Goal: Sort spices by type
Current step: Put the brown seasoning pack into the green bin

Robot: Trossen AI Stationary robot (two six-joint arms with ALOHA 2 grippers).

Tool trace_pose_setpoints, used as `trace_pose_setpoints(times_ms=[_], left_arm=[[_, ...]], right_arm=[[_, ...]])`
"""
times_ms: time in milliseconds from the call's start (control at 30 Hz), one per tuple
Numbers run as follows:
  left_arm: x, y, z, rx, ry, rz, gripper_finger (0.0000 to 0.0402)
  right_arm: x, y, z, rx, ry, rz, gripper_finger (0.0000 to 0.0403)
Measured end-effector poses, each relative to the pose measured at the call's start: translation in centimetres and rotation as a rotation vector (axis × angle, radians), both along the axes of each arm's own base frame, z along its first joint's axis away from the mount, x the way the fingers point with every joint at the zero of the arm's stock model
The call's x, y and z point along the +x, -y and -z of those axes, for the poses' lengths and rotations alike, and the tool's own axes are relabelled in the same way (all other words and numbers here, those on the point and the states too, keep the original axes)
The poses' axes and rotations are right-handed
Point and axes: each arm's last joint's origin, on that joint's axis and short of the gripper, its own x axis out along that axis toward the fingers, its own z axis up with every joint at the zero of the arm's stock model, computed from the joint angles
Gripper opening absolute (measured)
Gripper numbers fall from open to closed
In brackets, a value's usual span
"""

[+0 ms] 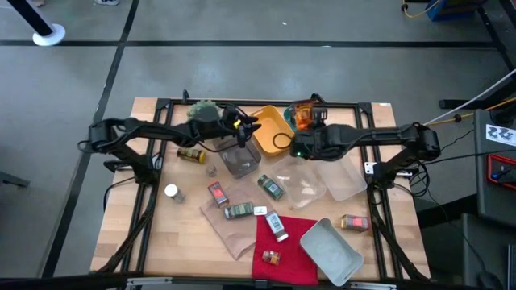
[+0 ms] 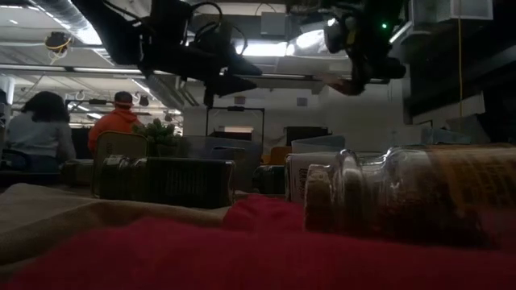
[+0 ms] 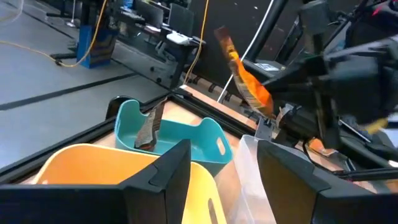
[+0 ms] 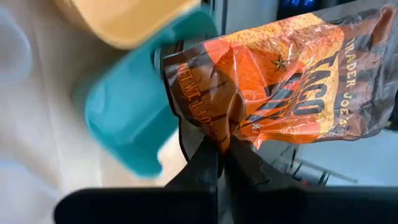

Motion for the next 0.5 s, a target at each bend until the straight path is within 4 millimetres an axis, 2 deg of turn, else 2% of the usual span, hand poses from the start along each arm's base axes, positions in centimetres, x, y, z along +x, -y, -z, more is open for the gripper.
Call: trace_pose_setpoints(times_ms=[233, 500], left_arm=[[1.3, 0.7, -0.1, 0.052, -0.014, 0.041, 0.0167], [1.9, 0.9, -1.6, 0.029, 0.042, 0.044, 0.0167]], right_arm=[[0.7, -0.3, -0.2, -0.043, 0.053, -0.026, 0.001], [1.7, -0.4, -0.1, -0.056, 0.093, -0.056, 0.001]])
